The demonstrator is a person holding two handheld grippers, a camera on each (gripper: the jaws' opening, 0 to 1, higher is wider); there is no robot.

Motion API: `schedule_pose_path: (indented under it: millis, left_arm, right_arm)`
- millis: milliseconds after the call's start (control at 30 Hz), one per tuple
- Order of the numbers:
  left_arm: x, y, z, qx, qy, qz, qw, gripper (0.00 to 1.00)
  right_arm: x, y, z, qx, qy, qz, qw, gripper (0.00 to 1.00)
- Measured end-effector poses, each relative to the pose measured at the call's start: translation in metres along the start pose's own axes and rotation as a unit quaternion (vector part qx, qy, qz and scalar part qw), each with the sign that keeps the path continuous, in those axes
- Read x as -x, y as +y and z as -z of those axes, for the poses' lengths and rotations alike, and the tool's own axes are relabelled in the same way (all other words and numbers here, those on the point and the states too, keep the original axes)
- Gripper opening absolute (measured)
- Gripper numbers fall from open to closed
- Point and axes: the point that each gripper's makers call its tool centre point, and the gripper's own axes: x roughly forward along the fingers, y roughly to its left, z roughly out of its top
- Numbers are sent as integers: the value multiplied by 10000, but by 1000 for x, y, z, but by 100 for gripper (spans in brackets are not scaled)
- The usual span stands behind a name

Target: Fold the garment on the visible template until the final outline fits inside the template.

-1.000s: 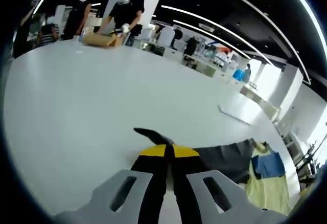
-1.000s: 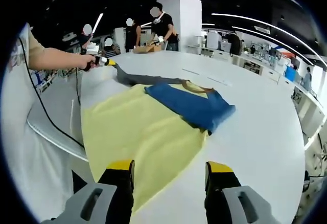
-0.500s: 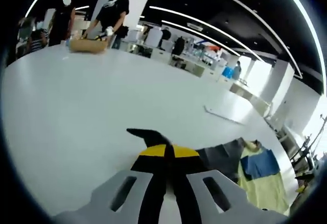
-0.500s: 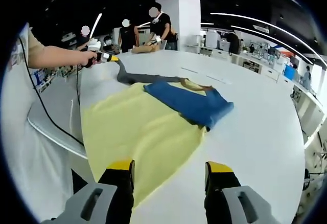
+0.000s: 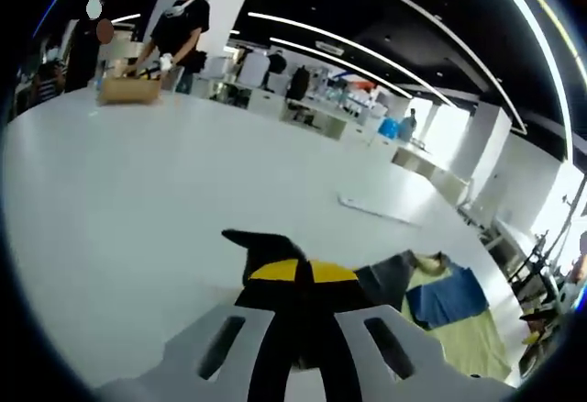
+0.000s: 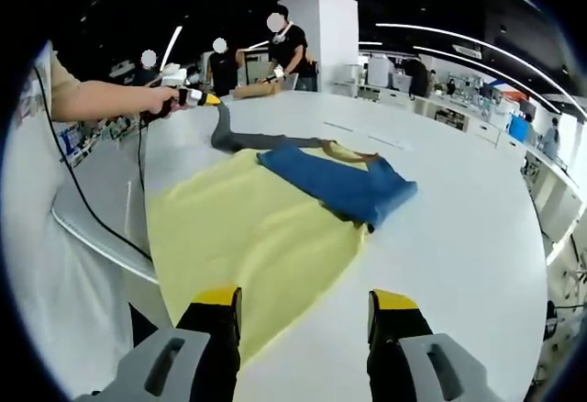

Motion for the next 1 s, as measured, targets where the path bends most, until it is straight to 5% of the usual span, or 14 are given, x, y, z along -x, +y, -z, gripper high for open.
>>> schedule_pose_path:
  millis: [600, 1000]
  left_arm:
    - [-24, -91, -16, -268, -40, 943, 9952, 0]
    - [-34, -134, -11, -492, 81, 1335, 9898, 0]
  right_arm:
    - [7, -3, 10, -85, 10, 25, 10000, 53]
    - [10, -7, 11, -115, -25, 54, 9999, 53]
